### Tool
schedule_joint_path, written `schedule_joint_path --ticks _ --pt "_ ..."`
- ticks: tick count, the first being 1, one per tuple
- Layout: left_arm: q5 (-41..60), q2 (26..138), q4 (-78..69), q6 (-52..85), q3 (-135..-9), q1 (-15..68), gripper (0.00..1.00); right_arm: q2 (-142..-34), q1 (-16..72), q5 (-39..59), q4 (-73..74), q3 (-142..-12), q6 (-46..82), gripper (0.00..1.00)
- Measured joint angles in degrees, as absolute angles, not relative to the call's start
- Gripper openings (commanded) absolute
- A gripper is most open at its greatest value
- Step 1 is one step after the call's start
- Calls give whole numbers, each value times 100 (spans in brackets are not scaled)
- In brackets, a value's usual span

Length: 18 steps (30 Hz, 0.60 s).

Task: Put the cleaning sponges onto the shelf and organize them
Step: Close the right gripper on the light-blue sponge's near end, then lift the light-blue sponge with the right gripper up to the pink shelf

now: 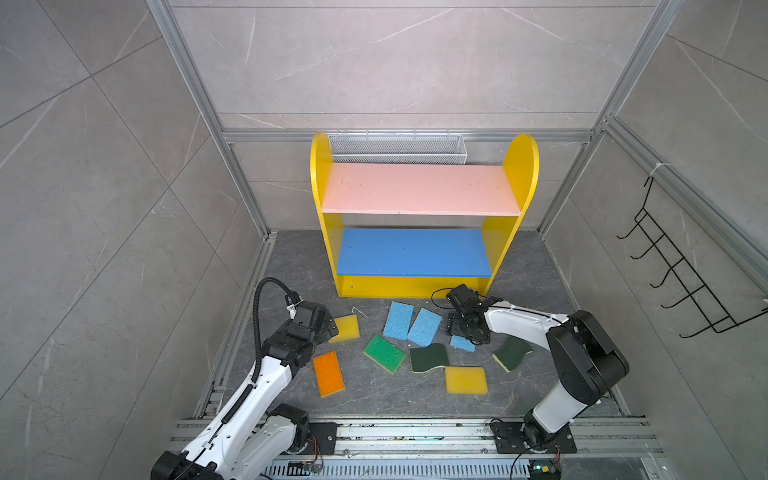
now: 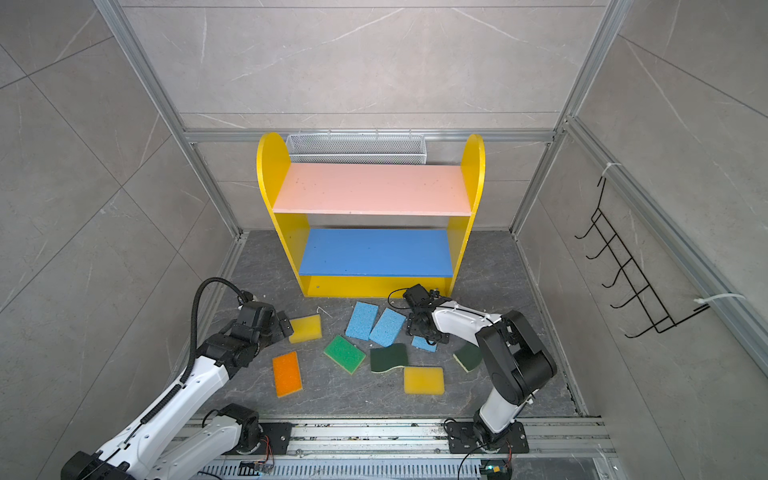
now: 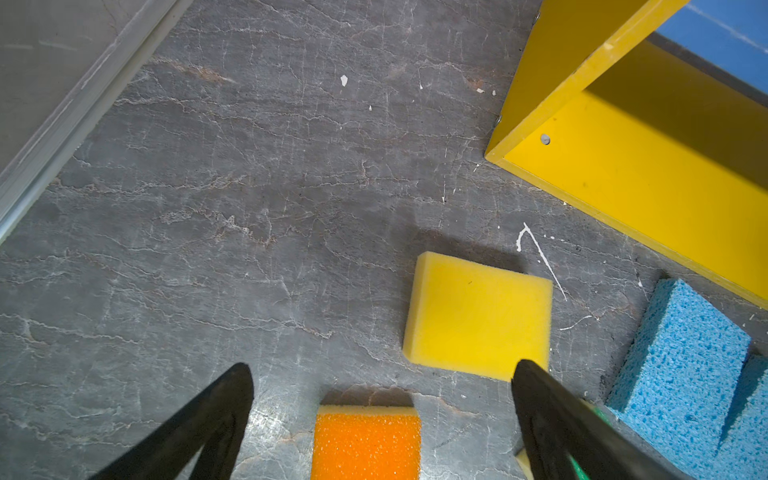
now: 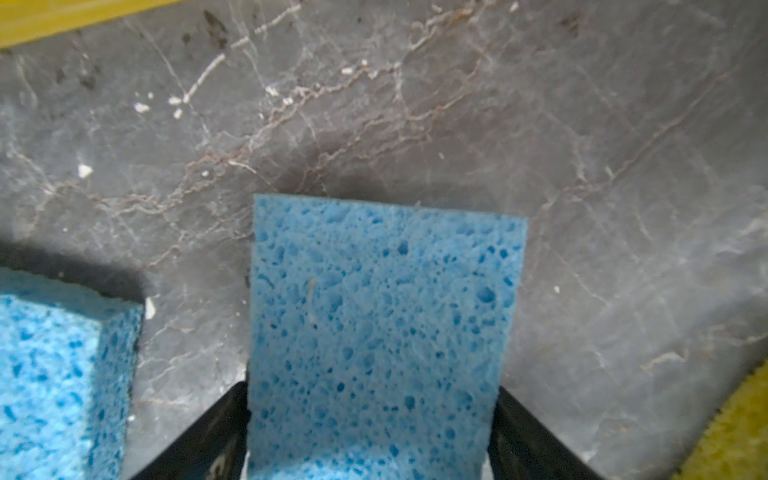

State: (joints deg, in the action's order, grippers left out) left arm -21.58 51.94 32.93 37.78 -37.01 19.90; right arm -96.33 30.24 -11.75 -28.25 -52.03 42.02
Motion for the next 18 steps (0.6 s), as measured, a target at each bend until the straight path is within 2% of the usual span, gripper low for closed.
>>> schedule_joint_path --ticks 5,9,18 --pt "-2049 5192 3288 3776 -3701 1990 100 -9651 3116 -1267 -2786 -5201 4351 75" --pt "-2021 5192 3286 3771 -3701 1990 100 -9660 3183 -1330 -2738 -5196 4399 70" --pt "-1927 5192 3286 3726 -3706 1990 100 -9435 3312 -1404 -2635 -4943 4388 70"
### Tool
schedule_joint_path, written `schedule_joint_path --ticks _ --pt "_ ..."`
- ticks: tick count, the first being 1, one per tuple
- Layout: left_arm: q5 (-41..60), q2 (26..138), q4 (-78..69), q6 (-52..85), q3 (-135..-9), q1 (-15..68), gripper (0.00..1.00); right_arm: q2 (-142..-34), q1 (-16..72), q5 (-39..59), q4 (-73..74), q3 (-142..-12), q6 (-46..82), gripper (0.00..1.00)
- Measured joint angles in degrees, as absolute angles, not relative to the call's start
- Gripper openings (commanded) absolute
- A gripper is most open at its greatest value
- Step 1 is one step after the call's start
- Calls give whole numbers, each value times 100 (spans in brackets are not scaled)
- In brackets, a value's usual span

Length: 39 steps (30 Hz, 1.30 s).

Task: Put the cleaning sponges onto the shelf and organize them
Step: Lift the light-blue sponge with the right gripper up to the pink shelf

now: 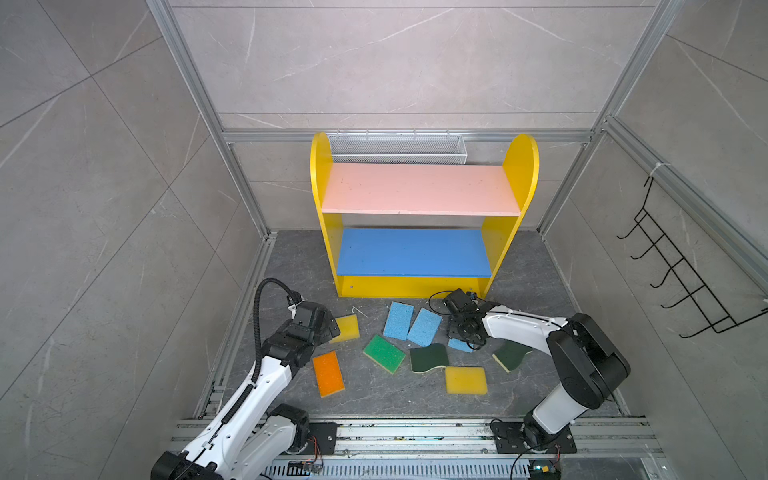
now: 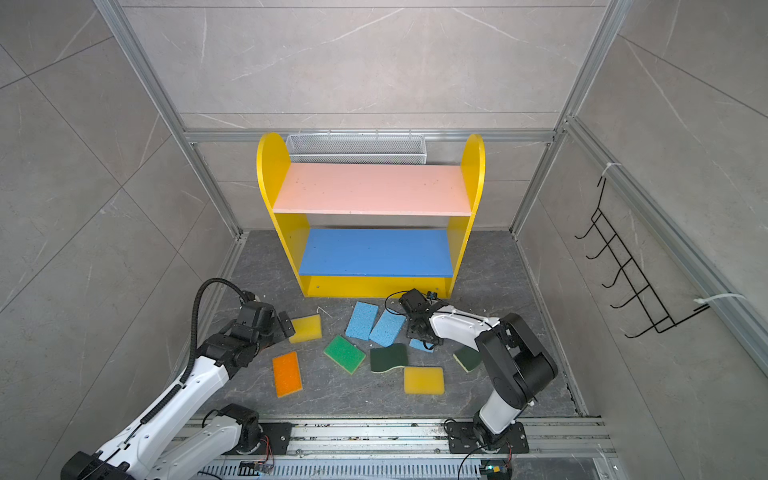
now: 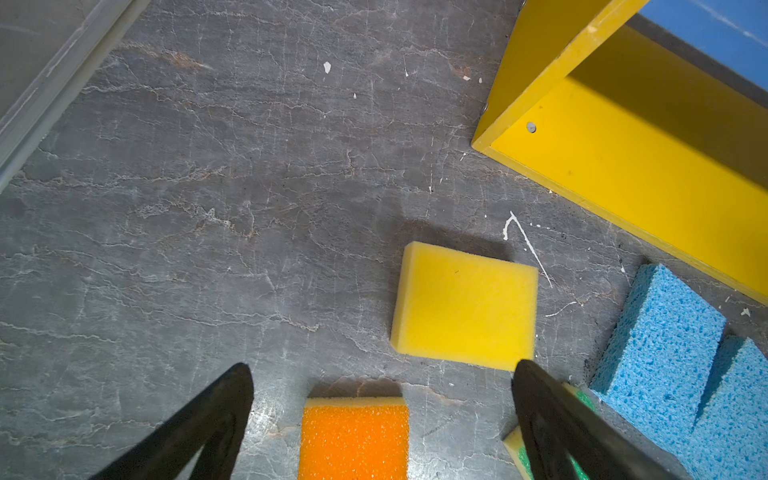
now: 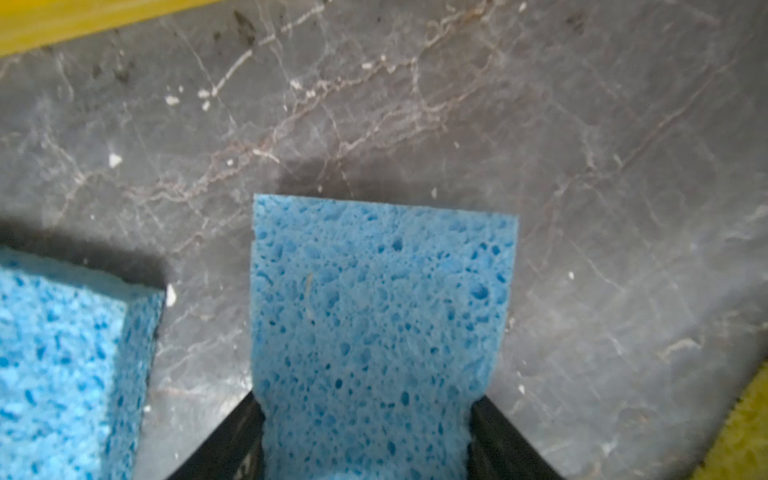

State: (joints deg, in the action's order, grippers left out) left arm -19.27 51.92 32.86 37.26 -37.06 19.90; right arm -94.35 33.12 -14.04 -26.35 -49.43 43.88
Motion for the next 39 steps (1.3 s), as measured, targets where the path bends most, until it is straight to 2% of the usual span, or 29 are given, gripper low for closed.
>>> schedule_joint_path --ticks 10,25,39 --pt "-1798 5175 3277 3706 -3730 1990 100 -8840 3424 -1129 -3592 -4845 4219 70" --pt "-1575 5111 3301 3662 -4082 1990 100 -7765 3736 -1256 -4737 -5857 3900 70" --pt "-1334 5092 3498 3433 -4657 1990 100 -7594 4711 -1813 -5861 -7771 3651 69"
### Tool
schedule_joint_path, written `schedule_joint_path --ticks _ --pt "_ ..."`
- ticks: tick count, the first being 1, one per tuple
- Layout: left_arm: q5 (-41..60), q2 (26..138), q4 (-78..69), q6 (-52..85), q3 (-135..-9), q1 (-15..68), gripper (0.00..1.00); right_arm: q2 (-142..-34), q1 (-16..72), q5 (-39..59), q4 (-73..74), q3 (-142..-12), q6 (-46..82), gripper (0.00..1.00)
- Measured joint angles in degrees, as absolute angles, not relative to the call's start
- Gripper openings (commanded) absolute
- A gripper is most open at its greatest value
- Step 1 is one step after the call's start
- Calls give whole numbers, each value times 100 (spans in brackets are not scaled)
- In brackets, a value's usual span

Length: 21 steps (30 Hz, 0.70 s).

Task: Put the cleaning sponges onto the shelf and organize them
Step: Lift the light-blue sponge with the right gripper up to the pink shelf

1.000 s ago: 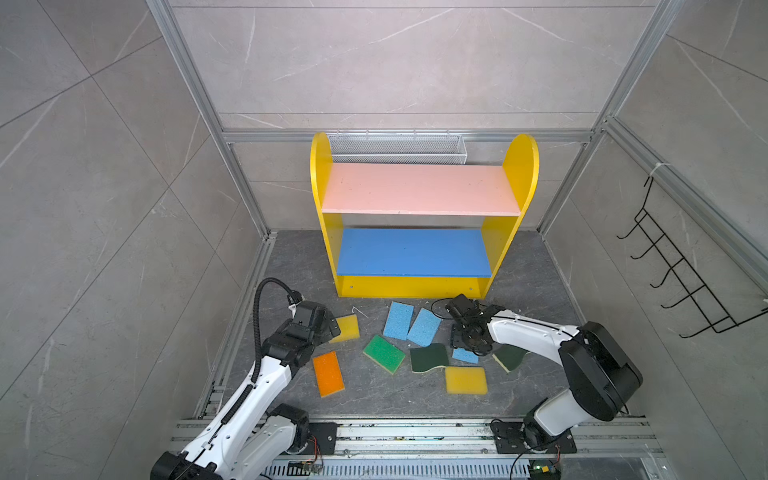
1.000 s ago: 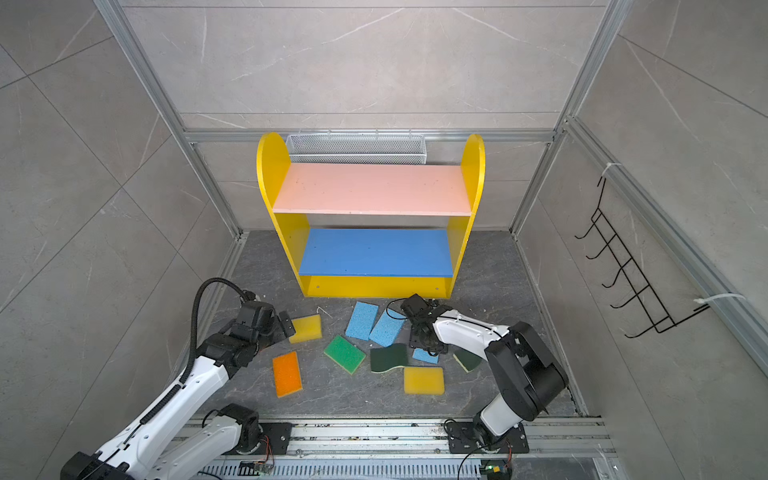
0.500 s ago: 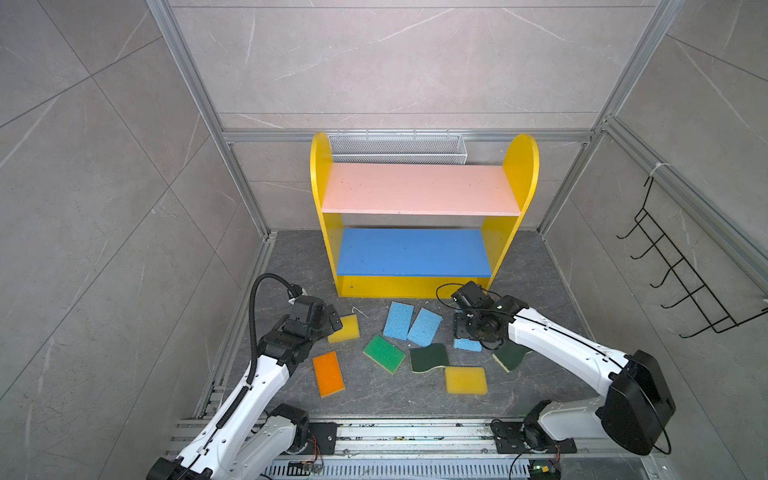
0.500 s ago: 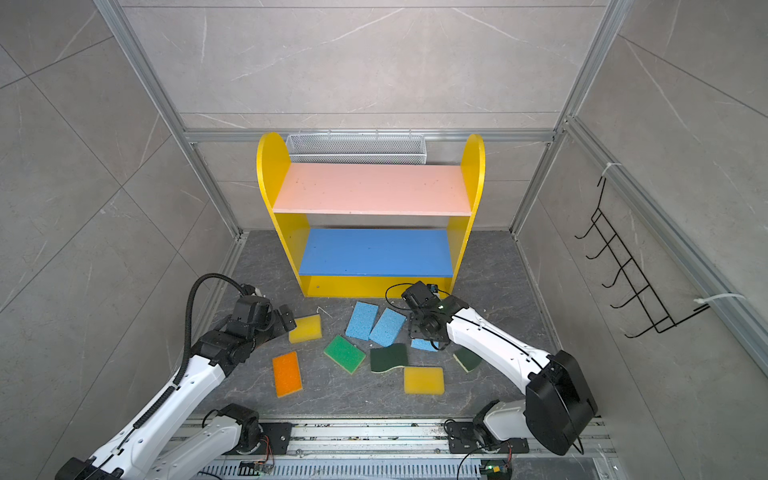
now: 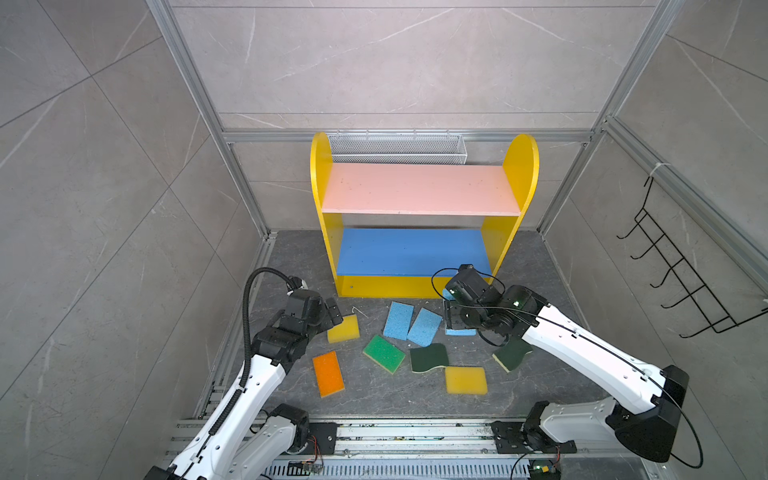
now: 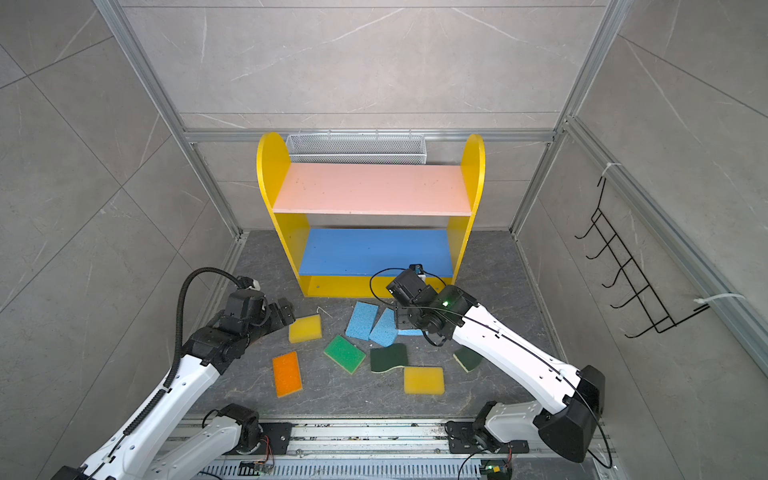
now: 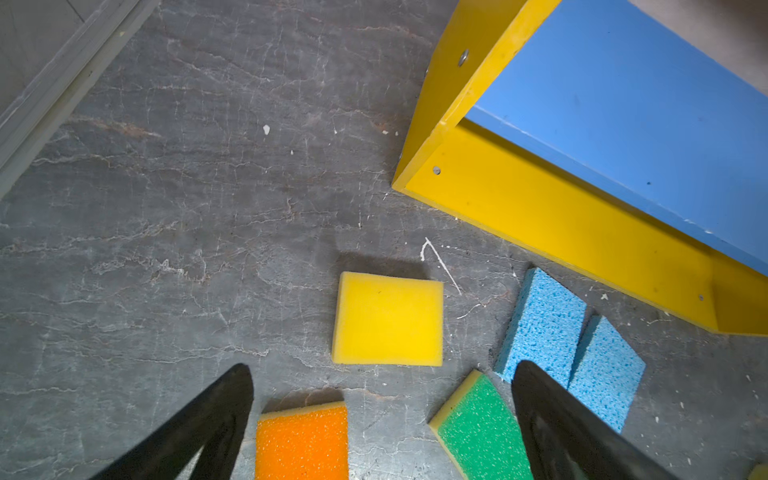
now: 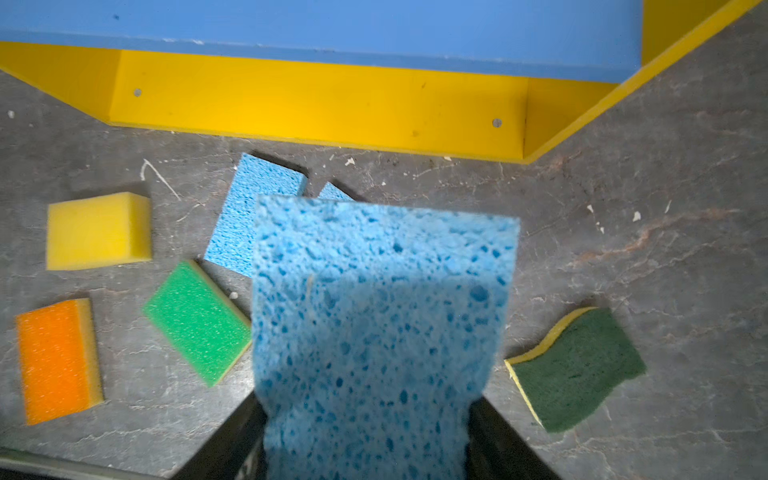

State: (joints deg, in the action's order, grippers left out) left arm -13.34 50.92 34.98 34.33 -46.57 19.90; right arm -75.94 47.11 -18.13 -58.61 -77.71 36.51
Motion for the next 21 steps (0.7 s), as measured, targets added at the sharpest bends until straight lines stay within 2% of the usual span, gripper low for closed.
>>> schedule_joint_path --ticks 13,21 --pt "-1017 5199 3653 3382 -4945 2001 100 -8112 4976 -2088 -6584 -10353 2860 68" --pt "-985 5175 3883 3369 -5175 2029 100 -8595 4976 -2305 -6716 -11476 2311 69"
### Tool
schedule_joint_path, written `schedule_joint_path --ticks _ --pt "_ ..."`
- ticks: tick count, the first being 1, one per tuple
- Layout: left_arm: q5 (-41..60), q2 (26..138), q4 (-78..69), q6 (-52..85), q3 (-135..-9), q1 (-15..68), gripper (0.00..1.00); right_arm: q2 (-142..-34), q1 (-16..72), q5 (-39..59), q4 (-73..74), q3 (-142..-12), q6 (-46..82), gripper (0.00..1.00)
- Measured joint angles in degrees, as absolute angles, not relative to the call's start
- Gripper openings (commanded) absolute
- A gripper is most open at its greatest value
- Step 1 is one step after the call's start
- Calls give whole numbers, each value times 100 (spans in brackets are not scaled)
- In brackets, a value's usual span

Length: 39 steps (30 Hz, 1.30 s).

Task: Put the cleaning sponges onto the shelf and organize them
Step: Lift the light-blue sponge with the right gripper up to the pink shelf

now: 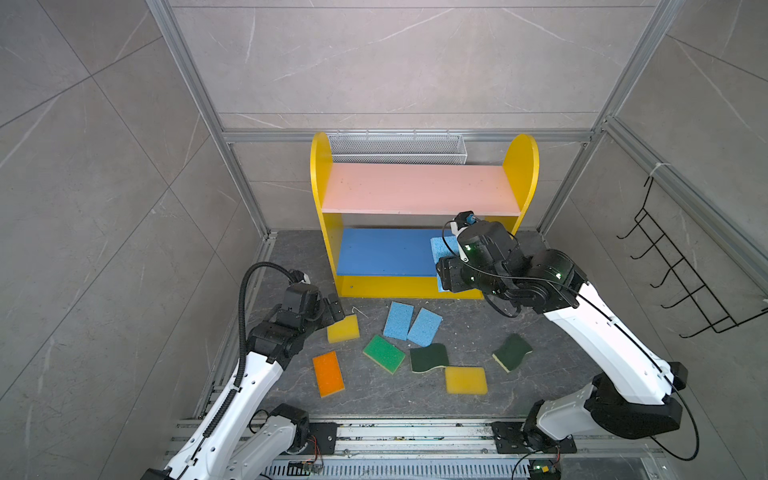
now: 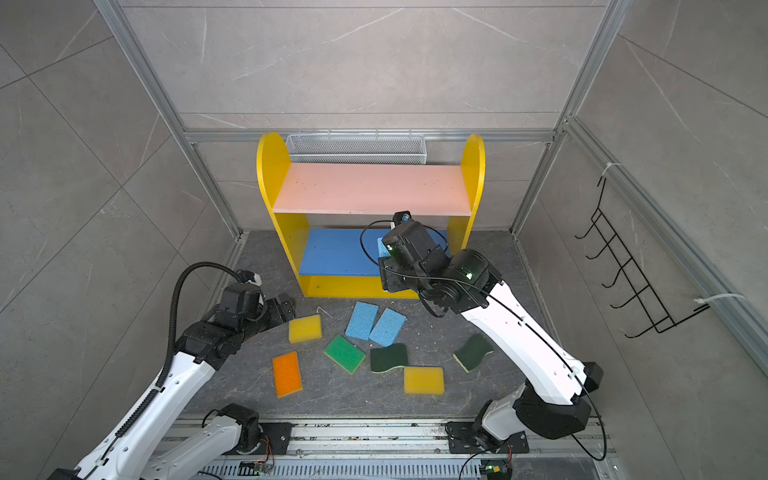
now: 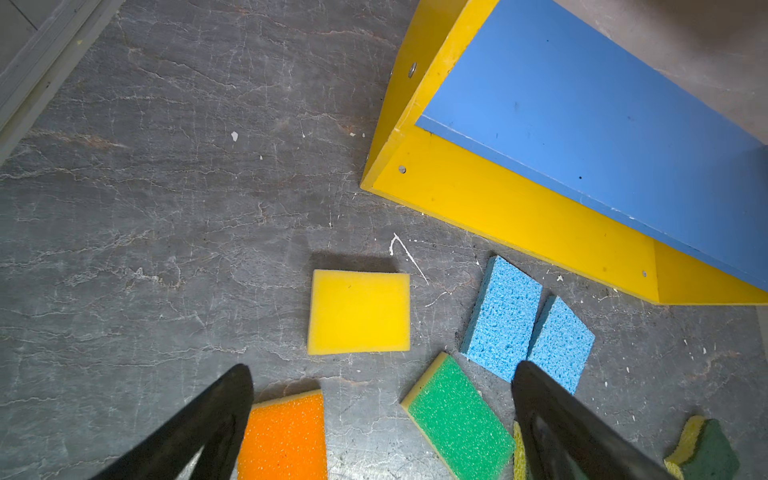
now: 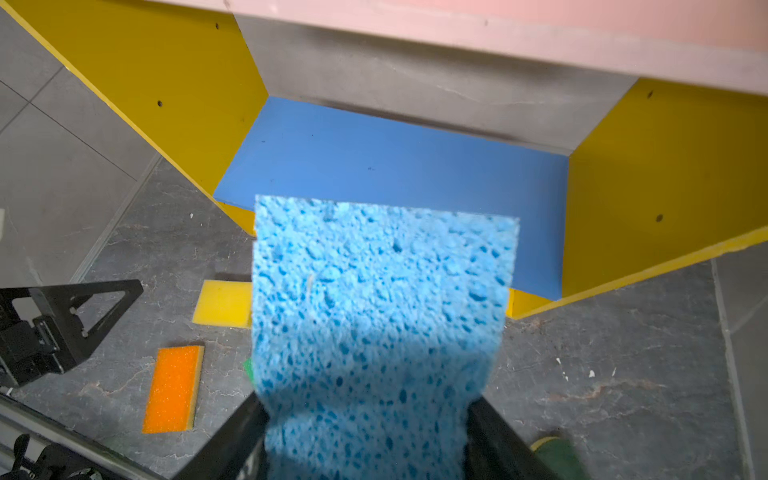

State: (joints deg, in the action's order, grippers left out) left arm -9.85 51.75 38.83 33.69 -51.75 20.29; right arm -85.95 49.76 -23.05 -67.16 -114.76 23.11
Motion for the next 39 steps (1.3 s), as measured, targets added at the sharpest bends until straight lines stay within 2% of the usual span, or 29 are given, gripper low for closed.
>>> schedule_joint_path --ticks 10,18,24,39 --pt "-854 5212 4106 3288 -5588 2043 100 -9181 4923 -2720 -6753 -13080 1422 68" --pt "-829 5655 4204 3181 -6010 2093 100 -9845 4178 -2657 -6746 -14363 843 69" --pt "-838 5784 4211 3094 -6228 2104 100 -10077 3441 -2499 -6578 -14466 666 69" --pt "-987 6108 4353 2908 -6757 2104 100 -10479 2941 -2158 -5946 -14704 637 68"
